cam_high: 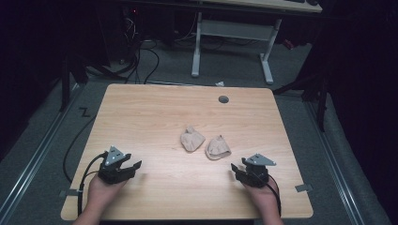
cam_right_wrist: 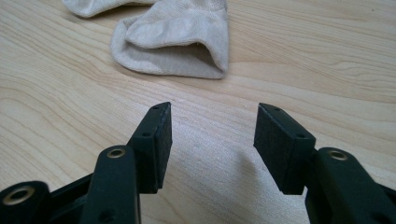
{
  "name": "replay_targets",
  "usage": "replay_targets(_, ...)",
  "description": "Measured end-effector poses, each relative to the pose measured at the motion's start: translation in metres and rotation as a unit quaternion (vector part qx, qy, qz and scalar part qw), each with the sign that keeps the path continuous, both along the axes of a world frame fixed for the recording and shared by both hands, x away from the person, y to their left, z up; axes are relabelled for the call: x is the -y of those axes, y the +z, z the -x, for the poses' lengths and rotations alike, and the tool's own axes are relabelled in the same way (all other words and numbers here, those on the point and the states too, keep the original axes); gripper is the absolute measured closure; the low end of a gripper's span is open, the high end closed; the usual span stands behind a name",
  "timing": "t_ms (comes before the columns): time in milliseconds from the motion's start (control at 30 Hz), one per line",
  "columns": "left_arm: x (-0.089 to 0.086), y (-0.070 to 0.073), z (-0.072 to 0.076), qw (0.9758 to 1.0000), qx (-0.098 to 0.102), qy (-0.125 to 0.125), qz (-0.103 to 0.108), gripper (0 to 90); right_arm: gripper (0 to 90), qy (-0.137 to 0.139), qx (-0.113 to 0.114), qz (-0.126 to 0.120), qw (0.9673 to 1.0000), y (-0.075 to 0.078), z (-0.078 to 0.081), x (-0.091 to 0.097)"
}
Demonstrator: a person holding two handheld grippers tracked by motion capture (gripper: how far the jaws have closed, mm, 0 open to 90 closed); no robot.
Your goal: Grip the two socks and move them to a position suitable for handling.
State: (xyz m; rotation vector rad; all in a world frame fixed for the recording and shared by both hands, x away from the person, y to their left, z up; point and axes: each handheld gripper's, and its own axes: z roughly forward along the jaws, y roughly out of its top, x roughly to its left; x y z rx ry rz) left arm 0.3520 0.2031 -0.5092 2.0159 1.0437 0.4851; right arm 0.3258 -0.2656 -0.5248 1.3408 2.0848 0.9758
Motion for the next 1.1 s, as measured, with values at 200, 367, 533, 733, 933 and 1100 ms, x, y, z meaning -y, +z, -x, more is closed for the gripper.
replay_targets(200,0.001,0.002,0.0,1.0,0.003,0.0,0.005,45.4,46.7,-0.001,-0.001,0.0,1.0,-0.001,-0.001,0.001)
replay_targets(367,0.003,0.002,0.001,1.0,0.001,-0.002,0.008,45.1,47.2,0.001,-0.004,-0.001,1.0,-0.002,0.0,0.002)
replay_targets(533,0.004,0.003,0.003,0.9999,-0.003,-0.007,0.011,44.8,50.0,0.004,0.003,-0.005,1.0,0.002,0.0,0.001)
replay_targets(733,0.003,0.003,0.003,0.9997,-0.011,-0.012,0.018,44.3,65.3,0.012,0.007,-0.012,0.9998,0.012,-0.003,-0.006)
replay_targets(933,0.004,0.006,0.0,0.9997,-0.001,-0.016,0.016,44.4,82.1,0.015,0.016,-0.008,0.9997,0.027,-0.018,-0.016)
replay_targets(1100,0.012,0.008,-0.003,0.9996,0.006,-0.024,0.015,43.3,86.2,0.016,0.018,0.018,0.9995,0.034,-0.039,-0.03)
